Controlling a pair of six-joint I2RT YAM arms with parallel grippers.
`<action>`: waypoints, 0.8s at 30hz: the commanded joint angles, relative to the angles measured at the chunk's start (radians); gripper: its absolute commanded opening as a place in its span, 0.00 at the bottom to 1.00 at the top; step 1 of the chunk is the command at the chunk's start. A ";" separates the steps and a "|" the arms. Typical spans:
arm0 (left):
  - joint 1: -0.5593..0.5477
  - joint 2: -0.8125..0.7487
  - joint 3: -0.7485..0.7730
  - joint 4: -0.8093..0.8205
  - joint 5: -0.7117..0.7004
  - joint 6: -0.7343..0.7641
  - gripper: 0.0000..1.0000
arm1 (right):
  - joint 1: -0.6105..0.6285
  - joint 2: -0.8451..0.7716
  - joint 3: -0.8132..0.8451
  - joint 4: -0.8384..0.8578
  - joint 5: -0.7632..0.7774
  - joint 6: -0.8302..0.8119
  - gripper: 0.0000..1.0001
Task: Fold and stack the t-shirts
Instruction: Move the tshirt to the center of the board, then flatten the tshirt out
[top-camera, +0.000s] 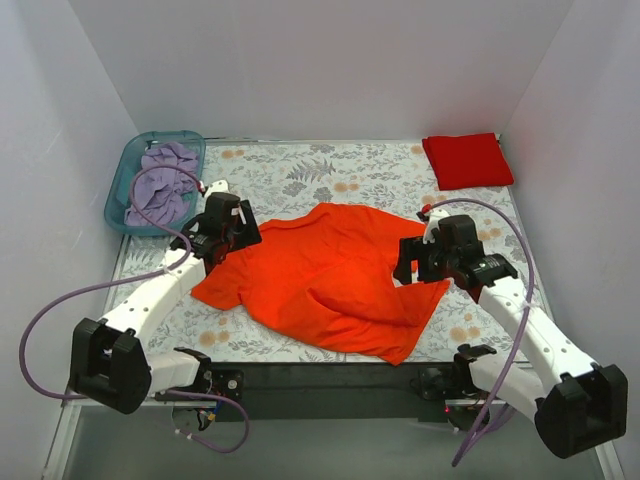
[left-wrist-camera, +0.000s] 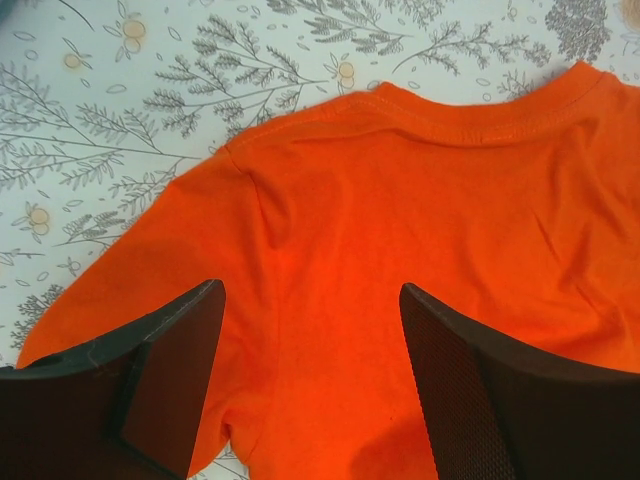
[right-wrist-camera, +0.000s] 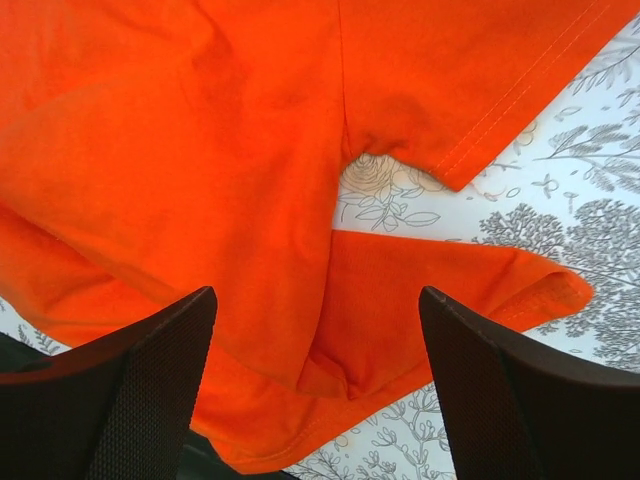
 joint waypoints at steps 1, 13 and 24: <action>0.001 0.043 -0.044 0.044 0.044 -0.027 0.70 | 0.002 0.078 -0.015 0.065 -0.028 0.052 0.86; -0.001 0.391 0.126 0.089 0.247 -0.003 0.59 | -0.015 0.465 0.100 0.307 0.058 0.083 0.54; 0.001 0.524 0.120 0.067 0.173 -0.003 0.58 | -0.035 0.759 0.251 0.387 0.070 0.071 0.53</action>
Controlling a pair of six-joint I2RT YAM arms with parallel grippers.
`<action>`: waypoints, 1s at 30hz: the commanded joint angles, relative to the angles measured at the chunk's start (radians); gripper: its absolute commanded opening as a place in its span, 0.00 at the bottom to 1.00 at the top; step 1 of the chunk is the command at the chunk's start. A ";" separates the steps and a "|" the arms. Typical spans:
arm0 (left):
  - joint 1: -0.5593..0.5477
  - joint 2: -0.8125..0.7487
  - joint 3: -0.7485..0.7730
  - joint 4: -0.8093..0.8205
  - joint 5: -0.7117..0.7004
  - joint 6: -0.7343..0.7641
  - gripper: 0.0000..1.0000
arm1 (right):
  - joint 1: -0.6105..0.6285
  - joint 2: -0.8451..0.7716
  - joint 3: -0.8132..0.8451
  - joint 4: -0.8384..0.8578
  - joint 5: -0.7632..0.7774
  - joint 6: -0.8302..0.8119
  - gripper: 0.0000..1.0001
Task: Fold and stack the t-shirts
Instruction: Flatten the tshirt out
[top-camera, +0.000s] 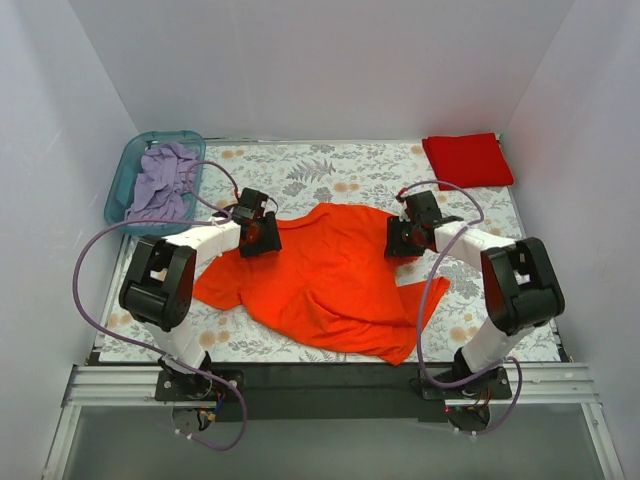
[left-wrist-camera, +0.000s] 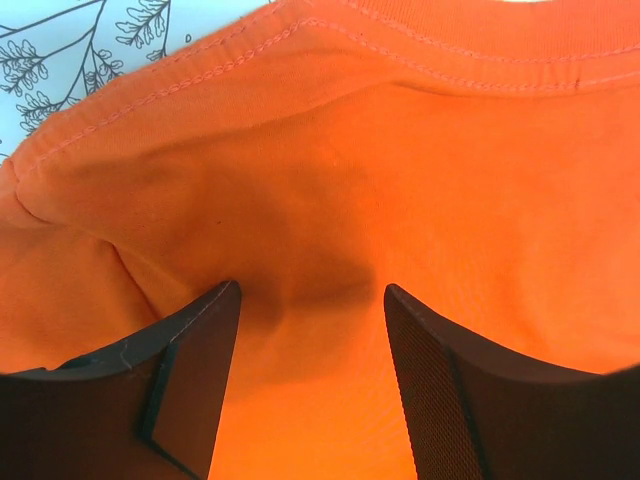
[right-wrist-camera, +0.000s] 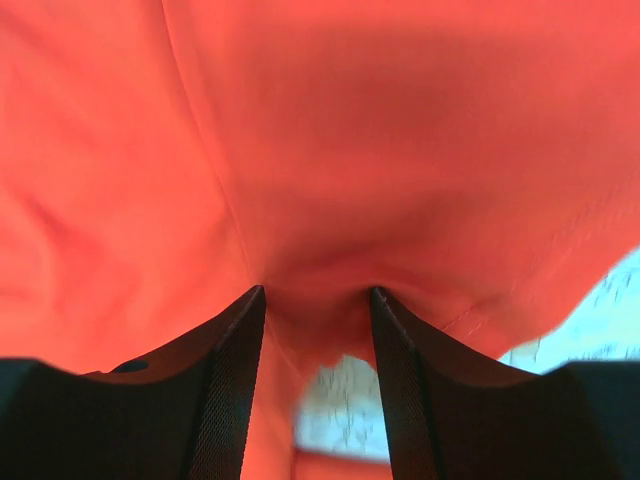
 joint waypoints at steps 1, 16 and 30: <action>0.003 0.027 0.009 -0.017 -0.032 0.006 0.58 | -0.009 0.127 0.126 0.070 0.013 -0.008 0.53; 0.081 0.027 0.021 -0.030 -0.115 -0.011 0.59 | 0.000 0.710 1.074 -0.002 -0.196 -0.036 0.58; 0.145 0.036 0.024 -0.028 -0.086 -0.023 0.59 | -0.206 -0.100 0.107 0.000 -0.006 -0.061 0.51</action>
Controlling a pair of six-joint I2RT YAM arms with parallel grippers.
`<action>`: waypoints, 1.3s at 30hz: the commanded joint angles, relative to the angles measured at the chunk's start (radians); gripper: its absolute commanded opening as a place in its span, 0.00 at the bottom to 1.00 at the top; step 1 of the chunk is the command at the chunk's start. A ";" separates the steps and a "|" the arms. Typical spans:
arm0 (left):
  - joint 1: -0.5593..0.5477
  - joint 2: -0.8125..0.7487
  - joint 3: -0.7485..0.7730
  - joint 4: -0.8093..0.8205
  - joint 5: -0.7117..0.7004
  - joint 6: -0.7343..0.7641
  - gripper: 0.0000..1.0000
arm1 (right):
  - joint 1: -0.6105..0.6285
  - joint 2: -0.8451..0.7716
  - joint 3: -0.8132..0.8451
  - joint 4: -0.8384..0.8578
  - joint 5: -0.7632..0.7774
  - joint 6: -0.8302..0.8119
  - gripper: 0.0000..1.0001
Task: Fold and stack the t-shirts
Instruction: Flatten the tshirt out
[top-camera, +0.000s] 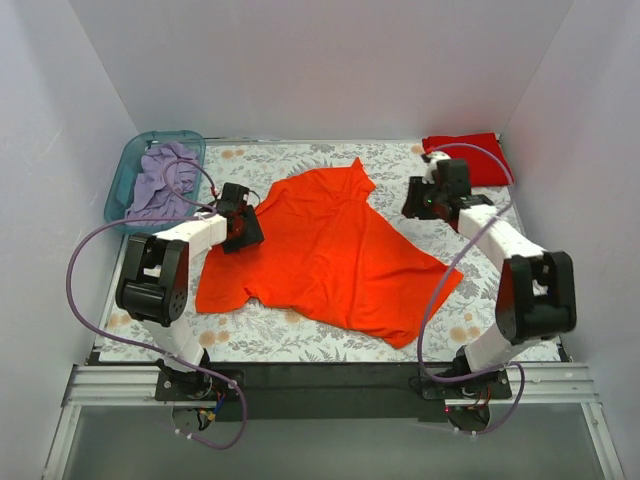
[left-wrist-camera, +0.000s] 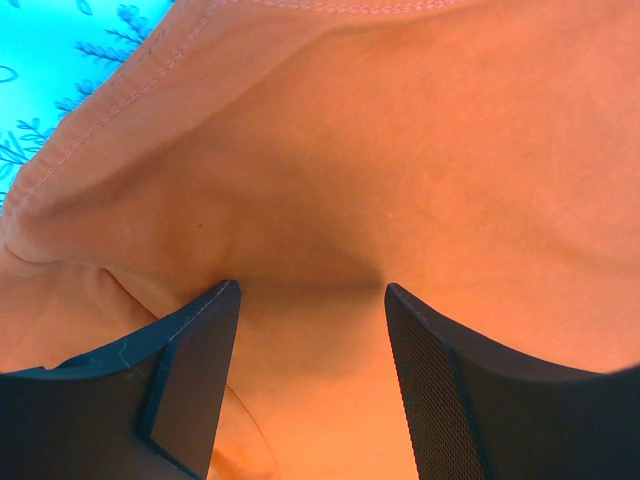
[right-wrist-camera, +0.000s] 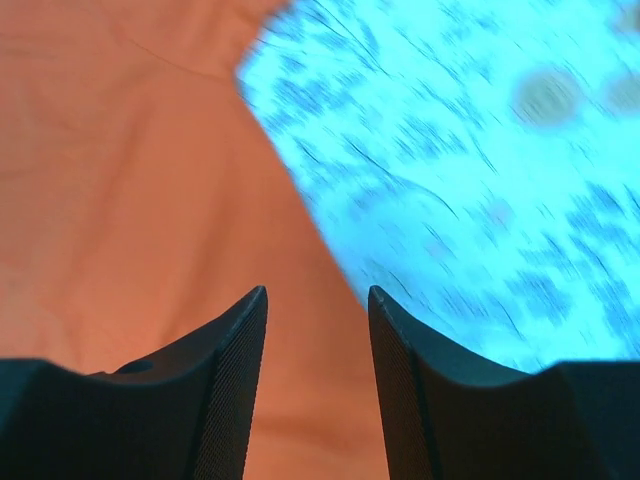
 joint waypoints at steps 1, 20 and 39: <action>0.032 0.020 0.005 -0.015 -0.009 -0.002 0.59 | -0.116 -0.130 -0.189 -0.003 0.014 0.047 0.51; 0.067 -0.234 -0.070 -0.038 -0.041 -0.125 0.58 | -0.308 -0.363 -0.520 -0.006 0.028 0.228 0.27; 0.032 0.256 0.275 0.008 0.081 -0.063 0.33 | -0.342 -0.289 -0.572 0.063 0.023 0.240 0.26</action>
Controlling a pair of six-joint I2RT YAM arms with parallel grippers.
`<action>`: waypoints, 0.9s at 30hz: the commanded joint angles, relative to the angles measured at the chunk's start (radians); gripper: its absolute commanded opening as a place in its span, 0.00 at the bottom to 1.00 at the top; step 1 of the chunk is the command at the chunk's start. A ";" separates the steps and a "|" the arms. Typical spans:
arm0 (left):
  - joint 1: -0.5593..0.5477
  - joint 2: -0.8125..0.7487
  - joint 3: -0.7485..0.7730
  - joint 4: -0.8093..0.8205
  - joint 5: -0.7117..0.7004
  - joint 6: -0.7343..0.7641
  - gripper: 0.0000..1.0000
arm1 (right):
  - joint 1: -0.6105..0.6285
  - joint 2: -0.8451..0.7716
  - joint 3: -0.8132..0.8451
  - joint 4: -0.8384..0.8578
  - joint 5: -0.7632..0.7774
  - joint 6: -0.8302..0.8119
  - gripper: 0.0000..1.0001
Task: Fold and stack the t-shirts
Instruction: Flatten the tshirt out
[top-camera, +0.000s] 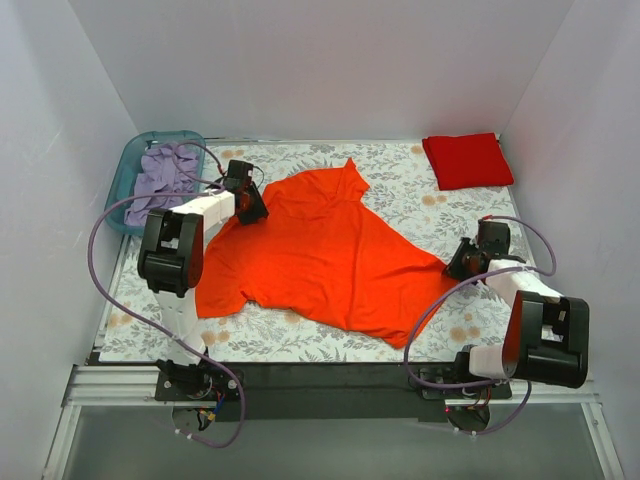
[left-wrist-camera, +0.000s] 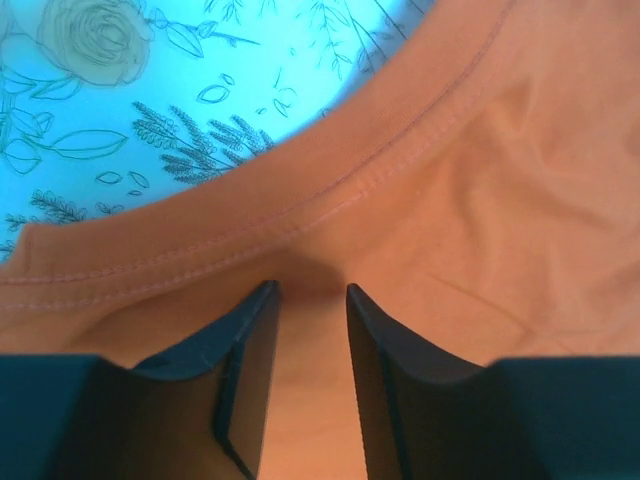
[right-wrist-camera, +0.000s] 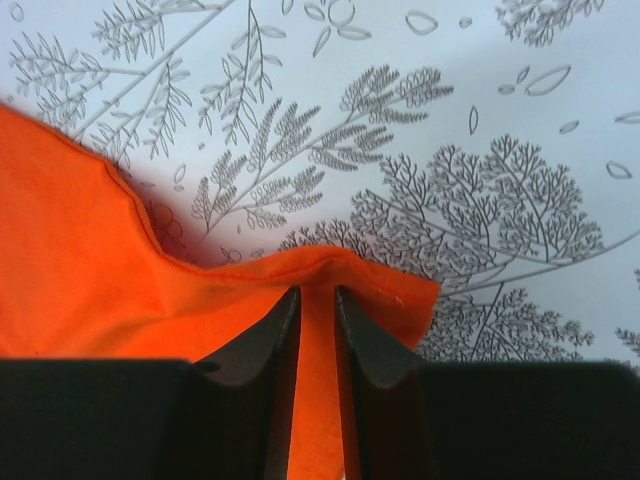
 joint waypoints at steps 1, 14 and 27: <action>0.009 -0.008 -0.060 -0.063 -0.057 -0.032 0.32 | -0.015 0.051 -0.001 0.060 0.011 0.015 0.26; 0.193 -0.405 -0.561 -0.042 0.007 -0.264 0.34 | -0.081 0.359 0.271 0.081 0.069 0.021 0.25; 0.049 -0.202 -0.033 -0.037 0.001 -0.025 0.49 | 0.016 0.350 0.415 0.057 -0.055 -0.097 0.25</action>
